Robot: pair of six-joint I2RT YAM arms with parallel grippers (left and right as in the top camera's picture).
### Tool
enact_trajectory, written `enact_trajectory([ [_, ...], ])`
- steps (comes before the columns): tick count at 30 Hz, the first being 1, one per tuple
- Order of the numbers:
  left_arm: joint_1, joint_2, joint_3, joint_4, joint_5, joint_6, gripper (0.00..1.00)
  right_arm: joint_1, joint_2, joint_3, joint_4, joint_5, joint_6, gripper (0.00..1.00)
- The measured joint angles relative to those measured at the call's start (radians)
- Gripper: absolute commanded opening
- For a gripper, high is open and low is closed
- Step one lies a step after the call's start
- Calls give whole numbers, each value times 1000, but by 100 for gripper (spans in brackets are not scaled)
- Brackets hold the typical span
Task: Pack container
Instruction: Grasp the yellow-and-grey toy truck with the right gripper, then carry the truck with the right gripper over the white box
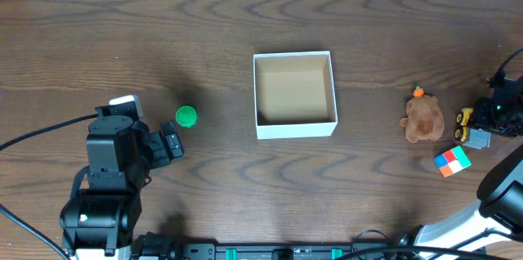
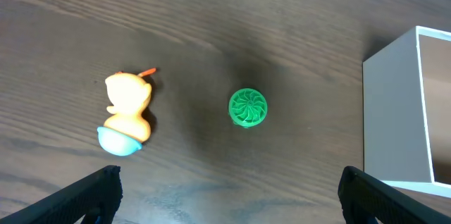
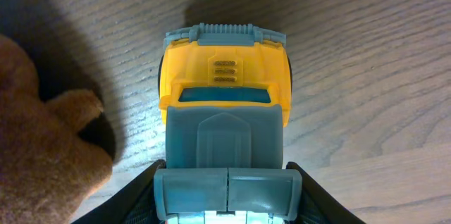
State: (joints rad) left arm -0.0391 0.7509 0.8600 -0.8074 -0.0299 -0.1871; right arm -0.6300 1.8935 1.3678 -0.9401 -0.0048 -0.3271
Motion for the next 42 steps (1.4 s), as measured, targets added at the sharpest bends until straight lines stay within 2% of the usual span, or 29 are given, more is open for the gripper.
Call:
enact_trajectory([
  [1,0,0,0,0,0,0,98,0,0,0,2,0,5,1],
  [10,0,0,0,0,0,0,98,19,-13,0,0,1,115,1],
  [15,0,0,0,0,0,0,98,120,-152,7,-24,0,201,1],
  [21,0,0,0,0,0,0,98,414,-454,87,-38,0,315,1],
  [26,0,0,0,0,0,0,98,765,-603,109,-24,19,488,1],
  [30,0,0,0,0,0,0,98,981,-563,109,-7,74,652,1],
  [34,0,0,0,0,0,0,98,1091,-472,109,3,113,790,1],
  [42,0,0,0,0,0,0,98,1164,-201,108,14,140,996,1],
])
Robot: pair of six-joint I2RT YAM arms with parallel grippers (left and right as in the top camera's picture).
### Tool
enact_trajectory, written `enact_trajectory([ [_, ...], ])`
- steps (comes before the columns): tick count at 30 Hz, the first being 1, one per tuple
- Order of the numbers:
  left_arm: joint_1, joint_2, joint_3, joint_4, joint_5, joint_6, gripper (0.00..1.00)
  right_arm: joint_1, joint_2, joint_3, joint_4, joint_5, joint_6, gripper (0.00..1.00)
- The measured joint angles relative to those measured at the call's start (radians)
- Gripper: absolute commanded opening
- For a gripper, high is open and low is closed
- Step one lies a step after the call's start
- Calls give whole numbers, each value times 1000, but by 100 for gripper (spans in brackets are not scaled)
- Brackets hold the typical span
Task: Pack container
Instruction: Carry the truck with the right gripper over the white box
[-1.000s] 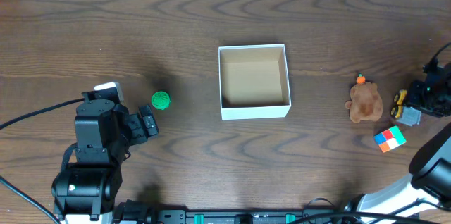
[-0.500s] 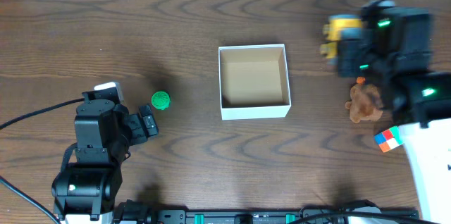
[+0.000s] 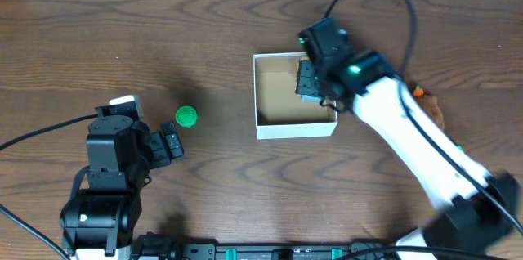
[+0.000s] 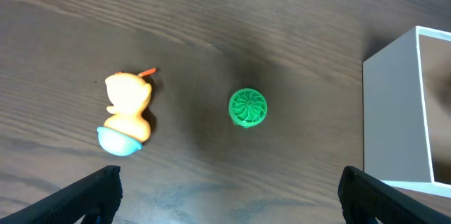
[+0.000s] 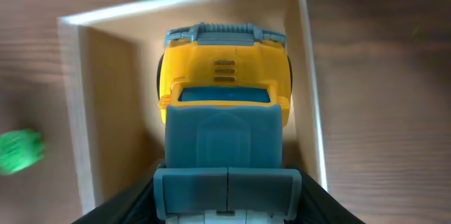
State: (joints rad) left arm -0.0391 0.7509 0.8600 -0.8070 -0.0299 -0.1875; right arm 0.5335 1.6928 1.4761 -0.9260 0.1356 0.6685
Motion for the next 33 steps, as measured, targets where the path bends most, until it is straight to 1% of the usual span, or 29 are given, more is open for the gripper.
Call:
enact_trajectory([
  [3,0,0,0,0,0,0,98,-12,107,-1,6,6,36,1],
  [6,0,0,0,0,0,0,98,-28,172,-4,33,10,48,1],
  [7,0,0,0,0,0,0,98,-34,185,-5,46,12,45,5],
  [8,0,0,0,-1,0,0,98,-39,198,-6,63,12,36,11],
  [9,0,0,0,-1,0,0,98,-42,206,-6,75,13,26,21],
  [11,0,0,0,-2,0,0,98,-46,217,-6,88,15,-1,27],
  [12,0,0,0,-4,0,0,98,-46,219,-6,89,15,-11,34],
  [13,0,0,0,-5,0,0,98,-46,219,-6,90,15,-24,44],
  [16,0,0,0,-5,0,0,98,-45,219,-6,94,14,-45,58],
  [17,0,0,0,-5,0,0,98,-46,219,-6,94,14,-50,66],
  [19,0,0,0,-5,0,0,98,-46,219,-6,95,15,-59,78],
  [21,0,0,0,-5,0,0,98,-46,219,-6,98,14,-66,86],
  [29,0,0,0,-5,0,0,98,-45,219,-6,123,14,-101,83],
  [31,0,0,0,-5,0,0,98,-45,219,-6,138,10,-124,78],
  [33,0,0,0,-5,0,0,98,-45,219,-6,153,-2,-156,64],
])
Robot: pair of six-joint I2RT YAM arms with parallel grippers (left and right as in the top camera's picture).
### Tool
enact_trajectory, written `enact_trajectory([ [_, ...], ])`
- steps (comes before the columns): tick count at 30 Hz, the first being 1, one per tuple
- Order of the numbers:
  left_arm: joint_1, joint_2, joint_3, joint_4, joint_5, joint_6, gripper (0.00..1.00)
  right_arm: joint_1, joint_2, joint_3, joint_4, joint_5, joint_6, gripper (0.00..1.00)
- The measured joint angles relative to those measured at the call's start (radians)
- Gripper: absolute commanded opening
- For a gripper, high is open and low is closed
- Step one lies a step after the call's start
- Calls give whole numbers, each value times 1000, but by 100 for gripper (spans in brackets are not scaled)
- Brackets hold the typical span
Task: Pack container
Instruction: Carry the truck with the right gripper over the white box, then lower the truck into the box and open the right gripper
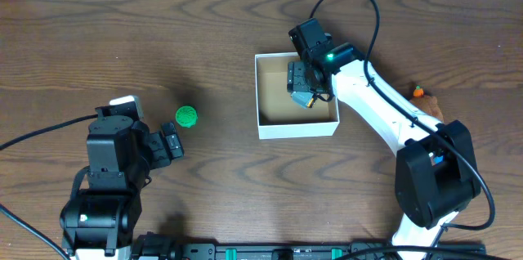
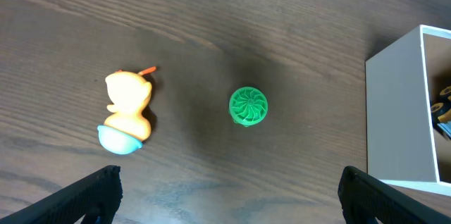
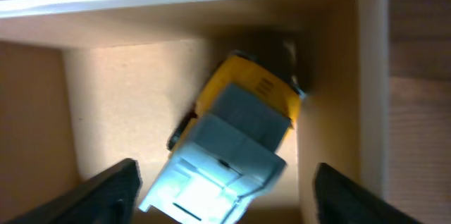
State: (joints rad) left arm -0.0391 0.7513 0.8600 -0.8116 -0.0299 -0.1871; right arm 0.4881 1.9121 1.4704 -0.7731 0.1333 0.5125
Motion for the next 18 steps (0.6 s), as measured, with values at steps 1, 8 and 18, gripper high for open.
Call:
enact_trajectory([
  [1,0,0,0,0,0,0,98,0,0,0,4,-9,-15,60],
  [8,0,21,0,-5,0,0,98,36,0,0,26,-148,-167,1],
  [18,0,50,0,-8,0,0,98,142,0,0,44,-188,-266,6],
])
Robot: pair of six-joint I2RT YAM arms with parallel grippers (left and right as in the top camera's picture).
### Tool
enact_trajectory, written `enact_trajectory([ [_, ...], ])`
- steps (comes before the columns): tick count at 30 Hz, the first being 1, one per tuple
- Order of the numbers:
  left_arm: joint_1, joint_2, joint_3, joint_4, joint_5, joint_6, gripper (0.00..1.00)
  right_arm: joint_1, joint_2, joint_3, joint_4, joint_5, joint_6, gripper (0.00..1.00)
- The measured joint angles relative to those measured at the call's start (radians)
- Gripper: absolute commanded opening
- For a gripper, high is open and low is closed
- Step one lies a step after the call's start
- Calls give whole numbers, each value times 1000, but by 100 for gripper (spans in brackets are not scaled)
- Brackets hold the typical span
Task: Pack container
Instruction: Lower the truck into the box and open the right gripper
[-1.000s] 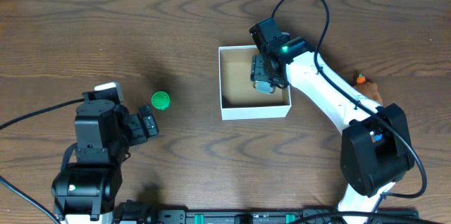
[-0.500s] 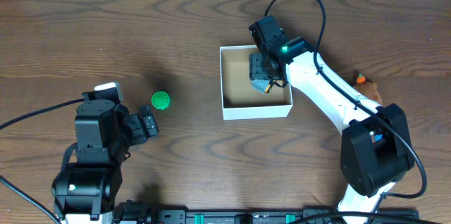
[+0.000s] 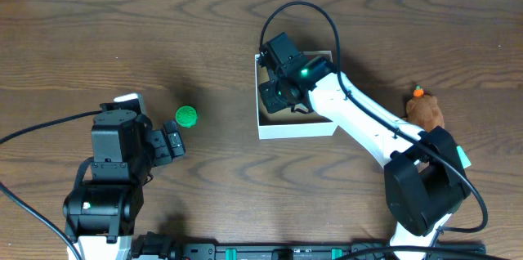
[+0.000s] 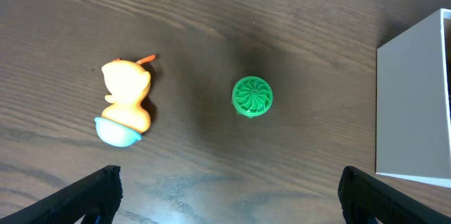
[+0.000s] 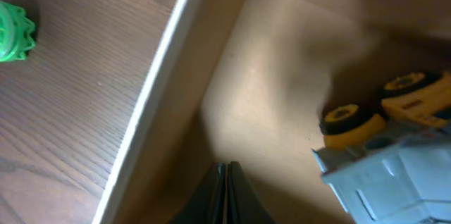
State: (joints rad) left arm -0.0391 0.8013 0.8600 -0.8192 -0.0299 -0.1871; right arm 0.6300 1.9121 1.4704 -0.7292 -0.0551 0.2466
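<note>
The white box [image 3: 297,132] stands mid-table, and the yellow-and-grey toy truck [image 5: 394,139] lies on its side inside it. My right gripper [image 5: 227,189] is shut and empty, low in the box's left part [image 3: 276,96], beside the truck. A green ribbed ball [image 3: 186,116] lies left of the box. In the left wrist view the ball [image 4: 251,96] sits to the right of an orange duck toy [image 4: 125,103]. My left gripper [image 4: 225,206] is open above the table near both, holding nothing.
A brown plush [image 3: 425,111] with an orange bit lies right of the box. A corner of a coloured cube [image 3: 462,156] shows behind the right arm. The box's white wall [image 4: 416,104] is at the right edge of the left wrist view.
My right gripper was open over the truck in the box; now it is shut, empty, and at the box's left side. The left wrist view has shifted slightly.
First my right gripper was shut on the truck at the table's right, beside the plush. Then it held the truck over the box. Then it was open with the truck lying in the box. Now it is shut and empty beside the truck.
</note>
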Motion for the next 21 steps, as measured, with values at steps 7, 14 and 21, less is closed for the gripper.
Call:
enact_trajectory([
  [7,0,0,0,0,0,0,98,1,21,0,32,4,-6,6],
  [14,0,0,0,0,0,0,98,1,103,0,35,31,6,6],
  [21,0,0,0,0,0,0,98,-6,107,0,-18,138,97,7],
])
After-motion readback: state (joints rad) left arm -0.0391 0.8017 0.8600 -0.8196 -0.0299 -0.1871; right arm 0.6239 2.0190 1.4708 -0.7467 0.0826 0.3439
